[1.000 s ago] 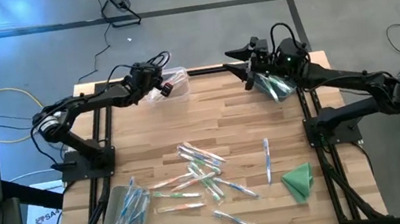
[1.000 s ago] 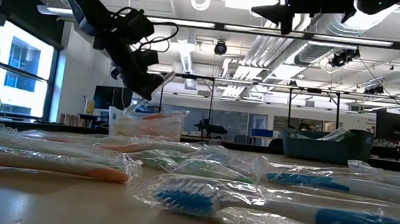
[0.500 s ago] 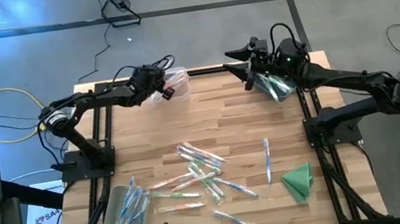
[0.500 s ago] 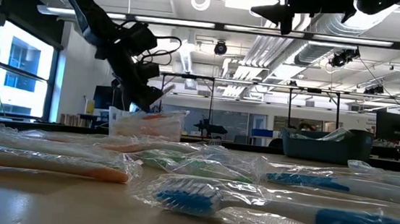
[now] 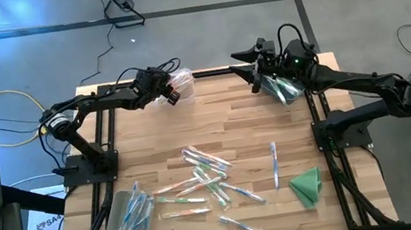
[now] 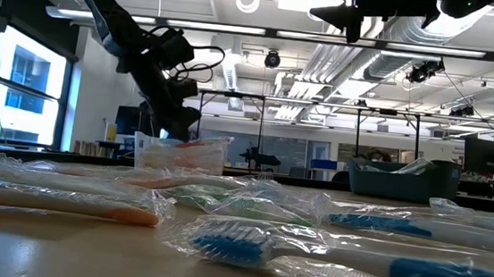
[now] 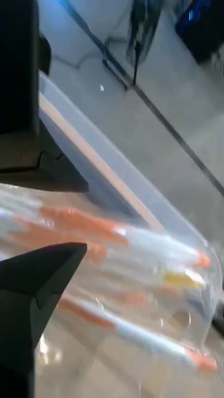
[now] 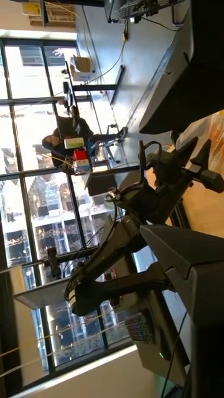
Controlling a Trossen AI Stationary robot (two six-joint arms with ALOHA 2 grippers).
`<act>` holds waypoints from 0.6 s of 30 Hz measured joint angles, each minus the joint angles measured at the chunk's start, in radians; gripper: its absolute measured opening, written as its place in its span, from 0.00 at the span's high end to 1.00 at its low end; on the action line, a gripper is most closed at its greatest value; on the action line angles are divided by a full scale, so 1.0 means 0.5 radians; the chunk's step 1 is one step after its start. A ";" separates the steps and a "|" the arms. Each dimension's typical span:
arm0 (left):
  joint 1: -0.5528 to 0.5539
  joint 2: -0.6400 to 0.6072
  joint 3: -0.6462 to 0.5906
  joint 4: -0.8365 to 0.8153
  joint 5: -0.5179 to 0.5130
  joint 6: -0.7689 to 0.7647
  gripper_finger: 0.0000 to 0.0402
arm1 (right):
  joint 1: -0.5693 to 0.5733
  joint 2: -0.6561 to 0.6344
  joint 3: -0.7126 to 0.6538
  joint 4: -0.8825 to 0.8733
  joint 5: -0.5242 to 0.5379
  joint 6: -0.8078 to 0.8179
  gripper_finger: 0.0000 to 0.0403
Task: Pick & Place Toothbrushes
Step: Put the blue toothbrush into the gray bin
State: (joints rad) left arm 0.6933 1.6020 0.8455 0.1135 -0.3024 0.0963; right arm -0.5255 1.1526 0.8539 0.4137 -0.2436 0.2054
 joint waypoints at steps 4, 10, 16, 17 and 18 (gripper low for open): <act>0.000 -0.004 0.000 -0.001 0.131 -0.114 0.64 | 0.000 0.000 0.000 0.000 0.000 0.000 0.39; 0.000 -0.030 0.001 -0.015 0.220 -0.301 0.64 | 0.000 0.000 0.000 0.000 0.001 0.000 0.39; 0.000 -0.183 0.001 -0.039 0.225 -0.307 0.65 | 0.000 0.000 0.000 0.000 0.002 -0.001 0.39; 0.000 -0.218 0.001 -0.038 0.233 -0.307 0.65 | 0.000 0.000 0.000 0.000 0.002 -0.001 0.39; 0.000 -0.254 0.001 -0.041 0.248 -0.307 0.65 | 0.000 0.000 0.000 0.000 0.002 -0.001 0.39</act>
State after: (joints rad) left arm 0.6933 1.4752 0.8459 0.0931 -0.1784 -0.0574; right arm -0.5255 1.1526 0.8539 0.4137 -0.2428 0.2050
